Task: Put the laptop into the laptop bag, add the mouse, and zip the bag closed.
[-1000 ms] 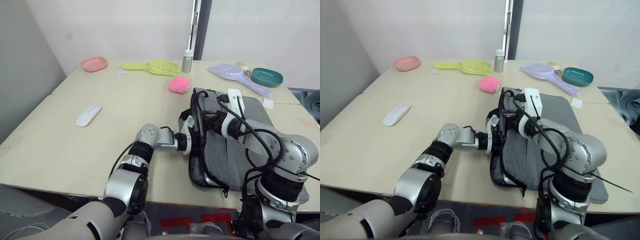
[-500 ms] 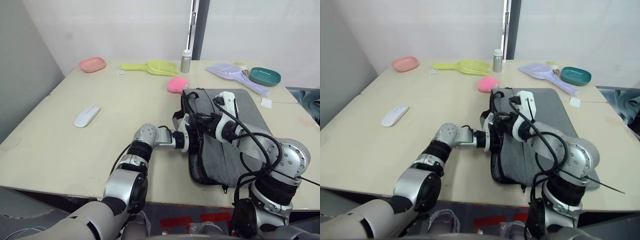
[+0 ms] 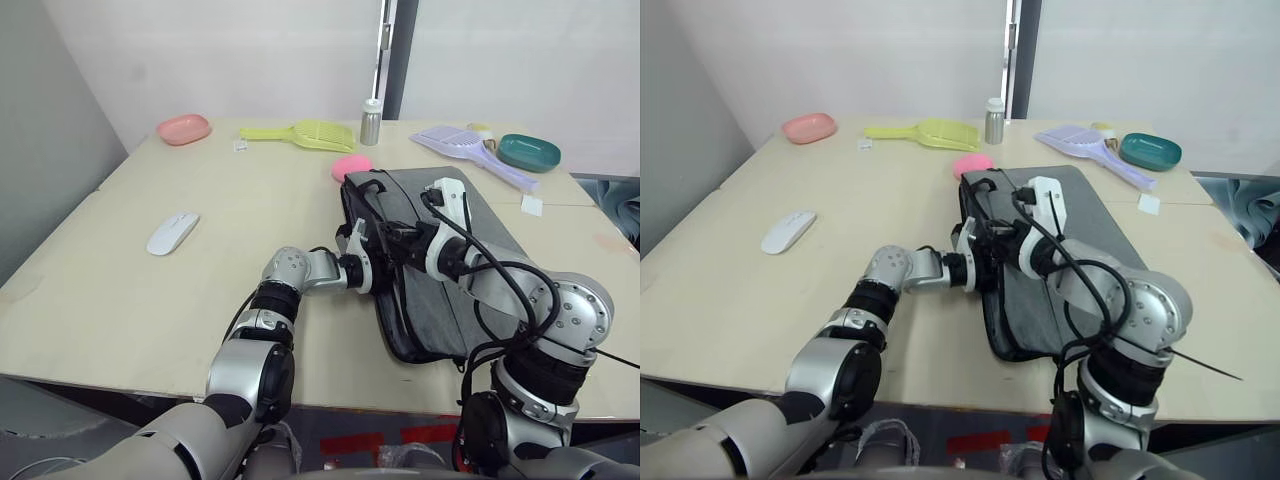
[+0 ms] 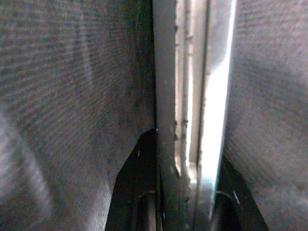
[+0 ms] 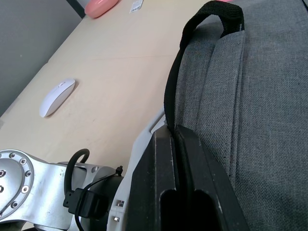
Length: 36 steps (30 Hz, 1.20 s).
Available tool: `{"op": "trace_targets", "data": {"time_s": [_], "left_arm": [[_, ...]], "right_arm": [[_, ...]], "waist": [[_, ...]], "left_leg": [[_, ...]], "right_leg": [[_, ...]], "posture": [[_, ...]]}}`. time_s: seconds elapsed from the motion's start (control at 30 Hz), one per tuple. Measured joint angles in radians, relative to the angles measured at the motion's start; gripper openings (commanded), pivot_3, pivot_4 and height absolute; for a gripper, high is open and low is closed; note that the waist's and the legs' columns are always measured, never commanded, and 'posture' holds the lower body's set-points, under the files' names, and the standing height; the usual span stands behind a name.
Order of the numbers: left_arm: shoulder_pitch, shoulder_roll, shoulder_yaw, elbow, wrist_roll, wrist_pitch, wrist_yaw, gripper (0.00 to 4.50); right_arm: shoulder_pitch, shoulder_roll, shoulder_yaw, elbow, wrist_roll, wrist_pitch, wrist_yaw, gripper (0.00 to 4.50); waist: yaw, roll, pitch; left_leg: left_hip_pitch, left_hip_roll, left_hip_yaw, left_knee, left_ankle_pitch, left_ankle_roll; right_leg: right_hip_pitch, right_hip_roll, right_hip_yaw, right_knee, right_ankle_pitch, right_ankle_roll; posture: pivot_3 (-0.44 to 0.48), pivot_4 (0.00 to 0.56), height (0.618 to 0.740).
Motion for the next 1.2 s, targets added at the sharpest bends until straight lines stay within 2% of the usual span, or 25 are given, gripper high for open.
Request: {"op": "trace_targets", "data": {"time_s": [0.07, 0.13, 0.27, 0.47, 0.8, 1.2], "left_arm": [[0.001, 0.0, -0.005, -0.004, 0.0, -0.001, -0.004, 0.29], [0.001, 0.0, -0.009, -0.012, 0.002, -0.001, -0.004, 1.3], [0.003, 0.001, -0.035, -0.05, 0.016, 0.004, 0.001, 2.68], [0.021, 0.003, -0.041, -0.11, 0.022, 0.034, 0.01, 2.68], [0.105, 0.006, 0.026, -0.256, -0.002, 0.127, 0.062, 2.68], [0.159, 0.007, 0.053, -0.346, -0.029, 0.188, 0.097, 2.68]], "right_arm": [[0.0, 0.001, 0.0, 0.001, 0.0, 0.0, -0.001, 0.01], [0.0, 0.0, 0.0, 0.001, 0.0, 0.0, -0.001, 0.0], [0.0, -0.006, -0.001, 0.006, -0.001, 0.0, -0.001, 0.0], [-0.01, -0.017, 0.0, 0.01, -0.001, 0.0, 0.009, 0.0], [-0.037, -0.041, 0.004, 0.046, -0.01, 0.001, 0.054, 0.0], [-0.037, -0.045, 0.016, 0.06, -0.02, 0.001, 0.087, 0.0]], "waist": [[0.0, 0.0, 0.0], [0.0, 0.0, 0.0], [0.0, 0.0, 0.0], [-0.004, 0.0, 0.0], [-0.011, 0.0, 0.0], [-0.014, 0.0, 0.0]], "left_leg": [[0.0, 0.0, 0.0, 0.0, 0.0, 0.0], [0.0, 0.0, 0.0, -0.001, 0.0, 0.0], [0.0, 0.0, 0.0, -0.002, 0.0, 0.0], [0.0, 0.0, 0.0, -0.002, 0.0, 0.0], [0.0, 0.0, 0.0, -0.002, 0.0, 0.0], [0.0, 0.0, 0.0, -0.003, 0.0, 0.0]], "right_leg": [[0.0, 0.0, 0.0, 0.0, 0.0, 0.0], [0.0, 0.0, 0.0, -0.001, 0.0, 0.0], [0.0, 0.0, 0.0, -0.002, 0.0, 0.0], [0.0, 0.0, 0.0, -0.002, 0.0, 0.0], [0.0, 0.0, -0.001, -0.003, 0.0, 0.0], [0.0, 0.0, -0.001, -0.003, 0.0, 0.0]], "posture": [[0.0, 0.15, 0.74], [0.0, 0.15, 0.74], [0.0, 0.15, 0.74], [0.0, 0.15, 0.74], [0.0, 0.15, 0.74], [0.0, 0.15, 0.74]]}}
